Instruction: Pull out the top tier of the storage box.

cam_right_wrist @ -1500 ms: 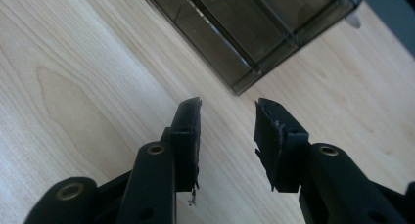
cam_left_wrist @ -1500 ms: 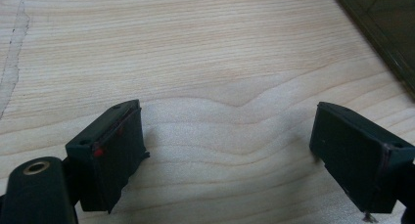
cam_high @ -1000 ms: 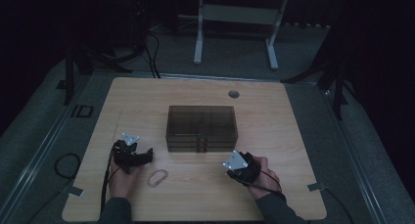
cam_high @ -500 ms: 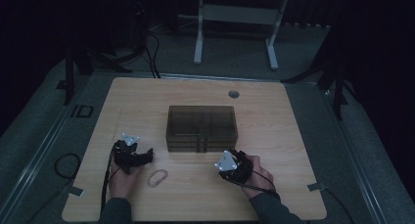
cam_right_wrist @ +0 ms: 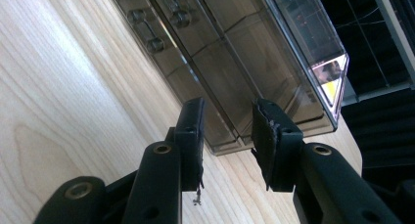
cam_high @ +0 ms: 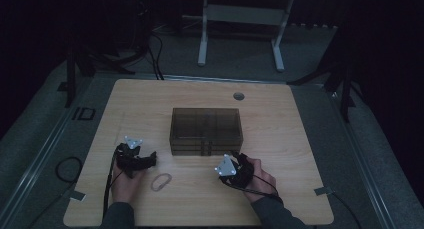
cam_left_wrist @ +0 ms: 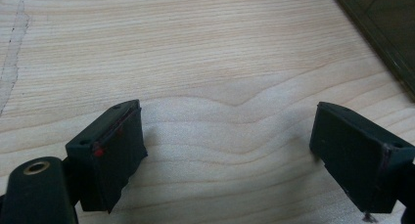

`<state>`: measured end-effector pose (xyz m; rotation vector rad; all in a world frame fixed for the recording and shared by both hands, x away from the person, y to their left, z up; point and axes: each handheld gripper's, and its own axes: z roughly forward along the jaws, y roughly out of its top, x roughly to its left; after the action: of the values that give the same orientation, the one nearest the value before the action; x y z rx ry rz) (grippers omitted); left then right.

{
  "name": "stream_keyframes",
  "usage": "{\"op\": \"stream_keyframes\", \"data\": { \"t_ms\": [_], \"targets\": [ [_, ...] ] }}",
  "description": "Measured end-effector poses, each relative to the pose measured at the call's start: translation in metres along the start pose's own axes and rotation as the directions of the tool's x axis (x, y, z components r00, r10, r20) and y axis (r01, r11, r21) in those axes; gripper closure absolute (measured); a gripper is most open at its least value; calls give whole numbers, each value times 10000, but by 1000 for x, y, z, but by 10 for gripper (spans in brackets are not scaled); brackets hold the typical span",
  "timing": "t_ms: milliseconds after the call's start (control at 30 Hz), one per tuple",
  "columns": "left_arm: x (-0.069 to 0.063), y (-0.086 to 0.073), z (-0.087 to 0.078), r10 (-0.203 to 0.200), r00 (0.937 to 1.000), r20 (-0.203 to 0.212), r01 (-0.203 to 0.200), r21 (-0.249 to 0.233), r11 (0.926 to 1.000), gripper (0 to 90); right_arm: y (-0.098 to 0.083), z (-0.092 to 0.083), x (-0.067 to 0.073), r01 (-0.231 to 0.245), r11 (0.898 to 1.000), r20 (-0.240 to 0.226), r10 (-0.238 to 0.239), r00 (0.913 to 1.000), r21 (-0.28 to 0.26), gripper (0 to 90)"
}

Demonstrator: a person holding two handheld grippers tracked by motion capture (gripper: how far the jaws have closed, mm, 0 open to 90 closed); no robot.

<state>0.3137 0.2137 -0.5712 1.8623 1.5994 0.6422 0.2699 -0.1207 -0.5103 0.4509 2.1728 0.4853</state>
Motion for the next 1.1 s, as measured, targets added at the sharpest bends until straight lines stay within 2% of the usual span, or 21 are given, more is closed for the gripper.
{"op": "stream_keyframes", "data": {
  "t_ms": [200, 400, 633, 1100],
  "targets": [
    [0, 0, 0, 0, 10000, -1, 0, -3, 10000, 131, 6, 0, 3, 67, 9999, 119, -66, 9999, -99, 659],
    [0, 0, 0, 2, 10000, 0, -2, -2, 10000, 131, 12, 1, 7, 398, 9991, 236, -394, 9989, -147, 663],
    [0, 0, 0, 1, 10000, 0, -1, -1, 10000, 131, 16, 1, 9, 463, 9987, 257, -458, 9986, -205, 666],
    [0, 0, 0, 23, 10000, -3, -23, 18, 10000, 131, 25, 1, 11, 946, 9954, 710, -935, 9931, -135, 669]
  ]
}}
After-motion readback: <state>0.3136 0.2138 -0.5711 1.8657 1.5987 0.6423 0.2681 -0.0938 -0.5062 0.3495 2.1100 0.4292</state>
